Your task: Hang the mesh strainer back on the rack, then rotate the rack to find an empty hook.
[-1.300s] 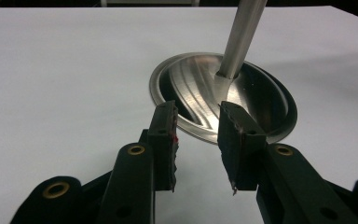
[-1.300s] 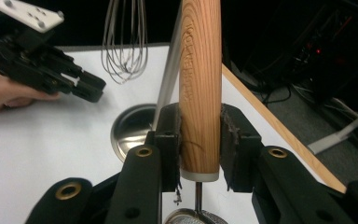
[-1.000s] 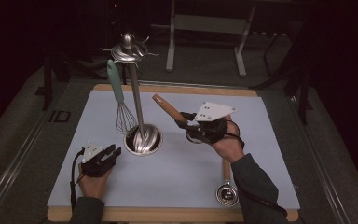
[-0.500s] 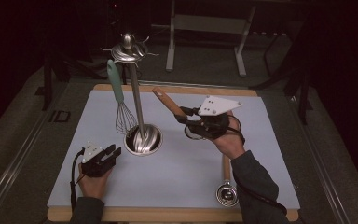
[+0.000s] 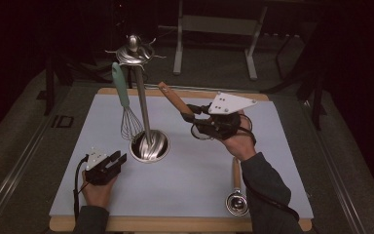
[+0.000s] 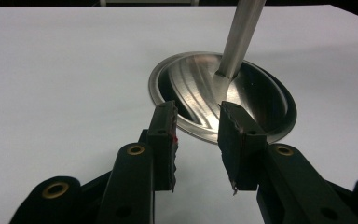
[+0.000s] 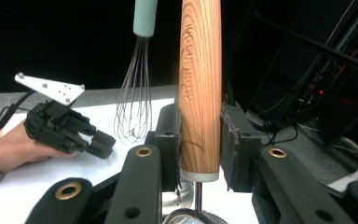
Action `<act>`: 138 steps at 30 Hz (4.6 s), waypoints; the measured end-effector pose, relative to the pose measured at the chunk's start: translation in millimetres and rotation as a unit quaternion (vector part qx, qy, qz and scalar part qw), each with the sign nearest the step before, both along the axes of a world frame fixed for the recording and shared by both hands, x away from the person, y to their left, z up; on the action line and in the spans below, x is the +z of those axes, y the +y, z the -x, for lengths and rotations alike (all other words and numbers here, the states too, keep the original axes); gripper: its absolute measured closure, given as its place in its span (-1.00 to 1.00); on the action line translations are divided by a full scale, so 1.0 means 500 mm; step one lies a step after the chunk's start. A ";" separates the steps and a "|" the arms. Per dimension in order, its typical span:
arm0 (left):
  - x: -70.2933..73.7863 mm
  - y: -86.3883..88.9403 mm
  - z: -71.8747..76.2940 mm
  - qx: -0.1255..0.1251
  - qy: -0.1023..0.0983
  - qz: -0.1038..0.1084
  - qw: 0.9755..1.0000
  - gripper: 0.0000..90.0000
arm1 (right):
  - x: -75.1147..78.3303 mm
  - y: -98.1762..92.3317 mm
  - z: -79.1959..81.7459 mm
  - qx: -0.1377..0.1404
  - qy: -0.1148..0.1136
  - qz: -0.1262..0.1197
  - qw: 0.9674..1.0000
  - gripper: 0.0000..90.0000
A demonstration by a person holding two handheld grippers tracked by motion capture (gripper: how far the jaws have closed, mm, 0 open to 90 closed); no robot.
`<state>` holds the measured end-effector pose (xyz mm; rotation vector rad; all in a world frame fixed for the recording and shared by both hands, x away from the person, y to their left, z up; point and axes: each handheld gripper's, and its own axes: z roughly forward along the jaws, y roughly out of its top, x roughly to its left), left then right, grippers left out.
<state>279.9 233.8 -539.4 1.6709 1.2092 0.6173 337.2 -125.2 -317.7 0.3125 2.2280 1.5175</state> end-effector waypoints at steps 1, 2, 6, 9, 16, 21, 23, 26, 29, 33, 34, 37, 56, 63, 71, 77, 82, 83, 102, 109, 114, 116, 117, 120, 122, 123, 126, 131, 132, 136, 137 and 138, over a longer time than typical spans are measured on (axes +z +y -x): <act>0.000 0.000 0.000 0.000 0.000 0.000 1.000 0.50 | 0.003 0.000 0.001 0.002 -0.001 -0.003 1.000 0.57; 0.000 0.000 0.000 0.000 0.000 -0.001 1.000 0.50 | 0.006 0.000 0.002 0.003 -0.003 -0.007 1.000 0.57; 0.000 0.000 0.000 0.001 0.000 -0.002 1.000 0.48 | 0.018 0.001 0.004 0.008 -0.006 -0.024 1.000 0.57; 0.000 0.000 0.000 0.001 0.000 -0.002 1.000 0.48 | 0.029 0.005 0.007 0.010 -0.013 -0.029 0.999 0.57; 0.000 0.000 0.000 0.001 0.001 0.001 1.000 0.48 | 0.049 0.017 0.011 0.019 -0.016 -0.042 0.999 0.57; 0.000 0.000 0.000 0.001 0.001 0.001 1.000 0.48 | 0.057 0.041 0.014 0.028 -0.020 -0.039 0.999 0.57; 0.000 0.000 0.000 0.001 0.001 0.001 1.000 0.48 | 0.058 0.050 0.011 0.029 -0.020 -0.037 0.999 0.57; 0.000 0.000 0.000 0.000 0.000 0.000 1.000 0.49 | 0.059 0.060 0.005 0.028 -0.015 -0.038 0.999 0.57; 0.000 0.000 0.000 0.000 0.000 0.001 1.000 0.49 | 0.058 0.069 -0.005 0.028 -0.013 -0.040 0.999 0.57; 0.000 0.000 0.000 0.001 0.000 0.001 1.000 0.49 | 0.056 0.080 -0.016 0.023 -0.010 -0.040 0.999 0.57; 0.000 0.000 0.000 0.001 0.000 0.001 1.000 0.49 | 0.055 0.082 -0.020 0.022 -0.010 -0.041 0.999 0.57; 0.000 0.000 0.000 0.000 0.000 0.000 1.000 0.49 | 0.053 0.088 -0.024 0.017 -0.010 -0.045 0.999 0.57; 0.000 0.001 0.000 0.000 0.001 0.002 1.000 0.49 | 0.033 0.150 -0.023 -0.049 -0.019 0.000 0.999 0.55; 0.000 0.001 0.000 0.000 0.001 0.002 1.000 0.49 | 0.030 0.167 -0.018 -0.040 -0.018 0.009 0.999 0.47; 0.000 0.001 0.000 0.001 0.001 0.002 1.000 0.49 | 0.031 0.161 -0.017 -0.020 -0.010 0.005 1.000 0.37; 0.000 0.002 -0.001 0.001 0.001 0.002 1.000 0.49 | 0.029 0.146 -0.025 -0.003 0.012 -0.007 1.000 0.34; 0.000 0.002 -0.001 0.001 0.001 0.002 1.000 0.49 | 0.030 0.142 -0.028 0.006 0.024 -0.015 1.000 0.36; 0.000 0.002 0.000 0.000 0.002 0.001 1.000 0.49 | 0.031 0.142 -0.028 0.008 0.025 -0.016 1.000 0.36; 0.000 0.002 -0.001 0.002 0.001 0.003 1.000 0.49 | 0.031 0.116 -0.024 0.019 0.036 -0.015 0.999 0.39; 0.000 0.002 0.000 0.003 0.001 0.003 1.000 0.49 | 0.028 0.093 -0.026 0.012 0.046 -0.018 0.999 0.39; 0.000 0.002 0.000 0.004 0.001 0.003 1.000 0.49 | 0.018 0.069 -0.028 0.005 0.053 -0.015 0.998 0.37; 0.000 0.001 0.000 0.005 -0.001 0.001 1.000 0.49 | 0.010 0.059 -0.030 -0.003 0.058 -0.012 0.998 0.37; 0.000 0.001 0.000 0.006 -0.002 0.001 1.000 0.49 | 0.004 0.054 -0.032 -0.006 0.059 -0.008 0.998 0.37; 0.001 0.000 0.002 0.007 -0.005 -0.001 1.000 0.50 | -0.014 0.038 -0.037 -0.017 0.069 -0.003 0.997 0.37; 0.001 0.000 0.003 0.008 -0.007 0.000 1.000 0.50 | -0.026 0.026 -0.041 -0.025 0.076 -0.001 0.997 0.37; 0.002 0.000 0.005 0.009 -0.010 0.000 1.000 0.52 | -0.032 0.020 -0.042 -0.027 0.080 0.000 0.996 0.37; 0.002 0.000 0.007 0.010 -0.016 0.000 1.000 0.54 | -0.053 -0.003 -0.048 -0.040 0.092 0.004 0.995 0.36; 0.004 0.001 0.011 0.012 -0.021 0.009 1.000 0.58 | -0.076 -0.034 -0.053 -0.050 0.110 -0.005 0.993 0.36; 0.005 0.002 0.011 0.014 -0.022 0.014 1.000 0.60 | -0.083 -0.042 -0.054 -0.052 0.115 -0.006 0.992 0.35; 0.008 0.001 0.013 0.014 -0.025 0.027 0.999 0.66 | -0.111 -0.067 -0.052 -0.067 0.129 0.004 0.989 0.35; 0.009 0.001 0.013 0.014 -0.026 0.030 0.999 0.68 | -0.120 -0.072 -0.052 -0.069 0.131 0.010 0.989 0.34; 0.011 0.000 0.013 0.013 -0.026 0.032 0.999 0.70 | -0.129 -0.077 -0.052 -0.072 0.133 0.017 0.988 0.34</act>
